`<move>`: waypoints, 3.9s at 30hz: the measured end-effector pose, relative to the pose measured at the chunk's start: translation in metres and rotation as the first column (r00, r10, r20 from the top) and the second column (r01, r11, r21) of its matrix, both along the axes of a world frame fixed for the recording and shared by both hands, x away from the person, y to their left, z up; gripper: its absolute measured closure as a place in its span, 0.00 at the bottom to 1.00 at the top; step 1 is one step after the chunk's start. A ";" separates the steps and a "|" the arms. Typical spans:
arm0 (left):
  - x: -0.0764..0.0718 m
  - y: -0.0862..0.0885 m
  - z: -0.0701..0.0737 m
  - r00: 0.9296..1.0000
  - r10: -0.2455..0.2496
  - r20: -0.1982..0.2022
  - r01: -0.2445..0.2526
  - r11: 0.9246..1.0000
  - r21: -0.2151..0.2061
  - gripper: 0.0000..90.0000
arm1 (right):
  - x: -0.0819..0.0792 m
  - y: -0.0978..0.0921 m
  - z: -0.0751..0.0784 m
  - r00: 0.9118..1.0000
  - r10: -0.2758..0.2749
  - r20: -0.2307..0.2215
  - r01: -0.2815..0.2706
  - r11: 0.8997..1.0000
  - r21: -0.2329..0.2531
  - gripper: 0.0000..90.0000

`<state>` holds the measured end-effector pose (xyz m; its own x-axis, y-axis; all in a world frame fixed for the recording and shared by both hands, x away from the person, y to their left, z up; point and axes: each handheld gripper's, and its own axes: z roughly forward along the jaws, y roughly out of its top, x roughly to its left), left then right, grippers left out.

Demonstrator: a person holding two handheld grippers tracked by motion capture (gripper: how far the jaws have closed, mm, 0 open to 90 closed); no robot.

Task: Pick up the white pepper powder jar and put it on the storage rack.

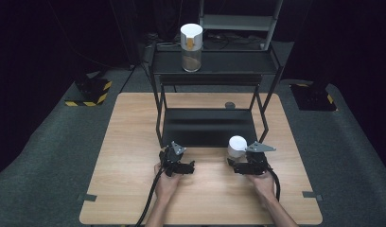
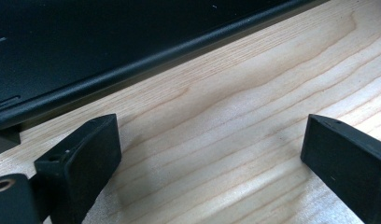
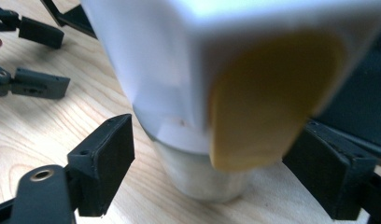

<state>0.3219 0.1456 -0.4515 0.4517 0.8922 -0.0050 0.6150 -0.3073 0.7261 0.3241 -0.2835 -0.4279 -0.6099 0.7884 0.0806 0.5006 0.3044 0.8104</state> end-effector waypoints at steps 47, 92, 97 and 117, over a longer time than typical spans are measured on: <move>0.000 0.000 0.000 1.000 0.000 0.000 0.000 1.000 -0.001 0.06 | 0.001 -0.002 0.025 0.998 0.009 0.057 -0.006 0.999 -0.038 0.34; 0.000 0.000 0.000 1.000 0.001 0.000 -0.001 1.000 -0.001 0.06 | 0.015 -0.011 0.117 0.989 0.090 0.116 -0.085 0.995 -0.050 0.34; 0.000 0.000 0.000 1.000 0.001 0.000 -0.001 1.000 -0.001 0.06 | 0.016 -0.012 0.132 0.986 0.112 0.120 -0.105 0.993 -0.057 0.34; 0.000 0.000 0.000 1.000 0.002 0.000 -0.002 1.000 -0.002 0.06 | 0.028 -0.012 0.197 0.976 0.180 0.125 -0.172 0.982 -0.077 0.34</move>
<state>0.3217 0.1455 -0.4517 0.4502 0.8929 -0.0065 0.6154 -0.3050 0.7268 0.3525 -0.2951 -0.2312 -0.7414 0.6686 -0.0574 0.3255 0.4331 0.8405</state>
